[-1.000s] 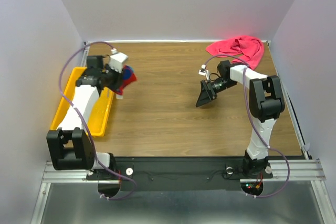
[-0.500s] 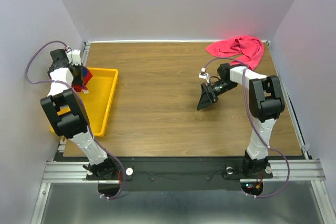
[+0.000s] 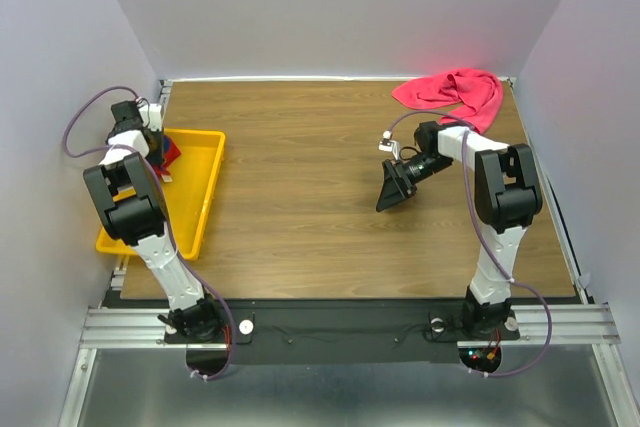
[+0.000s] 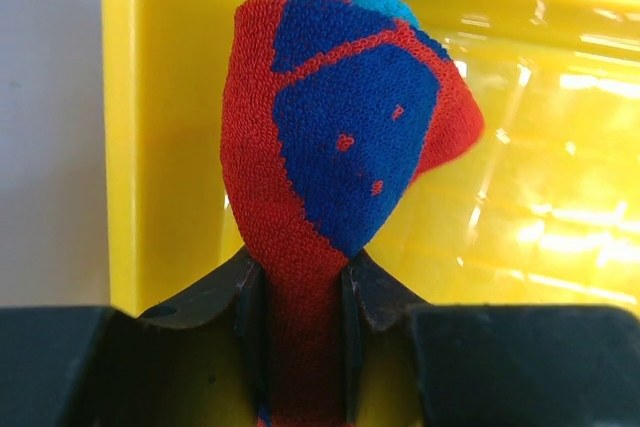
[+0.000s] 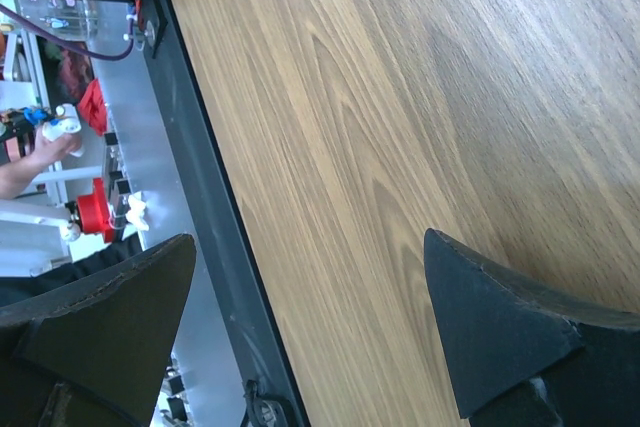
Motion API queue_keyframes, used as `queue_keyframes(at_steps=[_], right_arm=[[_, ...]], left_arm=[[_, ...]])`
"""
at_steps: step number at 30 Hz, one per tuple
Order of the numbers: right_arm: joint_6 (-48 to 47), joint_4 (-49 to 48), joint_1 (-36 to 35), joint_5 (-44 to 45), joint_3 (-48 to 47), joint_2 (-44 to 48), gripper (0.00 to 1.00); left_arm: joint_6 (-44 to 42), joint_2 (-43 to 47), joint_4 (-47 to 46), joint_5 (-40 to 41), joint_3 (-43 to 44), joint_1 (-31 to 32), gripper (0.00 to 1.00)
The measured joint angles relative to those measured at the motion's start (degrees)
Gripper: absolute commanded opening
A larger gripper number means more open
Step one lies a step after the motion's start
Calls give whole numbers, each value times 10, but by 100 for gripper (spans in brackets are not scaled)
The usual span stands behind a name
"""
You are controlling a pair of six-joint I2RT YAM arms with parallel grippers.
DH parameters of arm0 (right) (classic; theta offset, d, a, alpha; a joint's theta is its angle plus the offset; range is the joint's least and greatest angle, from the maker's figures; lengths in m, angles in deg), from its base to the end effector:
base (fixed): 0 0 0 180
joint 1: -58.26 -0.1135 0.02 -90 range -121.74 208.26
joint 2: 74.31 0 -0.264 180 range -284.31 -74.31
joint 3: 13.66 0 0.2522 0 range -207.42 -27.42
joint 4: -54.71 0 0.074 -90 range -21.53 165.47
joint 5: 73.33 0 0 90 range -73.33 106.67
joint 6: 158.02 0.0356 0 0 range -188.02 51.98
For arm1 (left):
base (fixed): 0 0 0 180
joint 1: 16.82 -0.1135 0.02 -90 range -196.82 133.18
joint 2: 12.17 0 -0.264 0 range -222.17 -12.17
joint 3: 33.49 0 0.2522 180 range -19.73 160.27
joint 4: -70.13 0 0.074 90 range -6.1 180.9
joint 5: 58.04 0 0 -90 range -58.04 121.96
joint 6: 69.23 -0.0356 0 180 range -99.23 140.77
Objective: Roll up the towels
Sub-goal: Place the rolled towel into the container
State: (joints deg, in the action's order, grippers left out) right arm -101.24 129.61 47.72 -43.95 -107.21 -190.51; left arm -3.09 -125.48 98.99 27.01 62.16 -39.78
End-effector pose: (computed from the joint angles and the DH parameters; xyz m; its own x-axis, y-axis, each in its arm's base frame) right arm 0.3456 0.0959 0.1626 -0.8278 -0.4274 -0.3633 -0.5149 0.3217 0.7946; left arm 0.4064 0.1689 0.2000 -0.7461 0.1216 -0.6546 -0.0352 0.9746 0.2211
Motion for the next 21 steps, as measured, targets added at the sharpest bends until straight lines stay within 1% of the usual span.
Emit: queue_keyframes(at_steps=[7, 16, 21], right_arm=[[0, 1, 0, 3, 0, 0, 100], [-1, 3, 0, 7, 0, 0, 100], [-3, 4, 0, 8, 0, 0, 100]], left_arm=[[2, -50, -15, 17, 43, 0, 0], [2, -74, -24, 24, 70, 0, 1], [4, -77, -34, 42, 73, 0, 1]])
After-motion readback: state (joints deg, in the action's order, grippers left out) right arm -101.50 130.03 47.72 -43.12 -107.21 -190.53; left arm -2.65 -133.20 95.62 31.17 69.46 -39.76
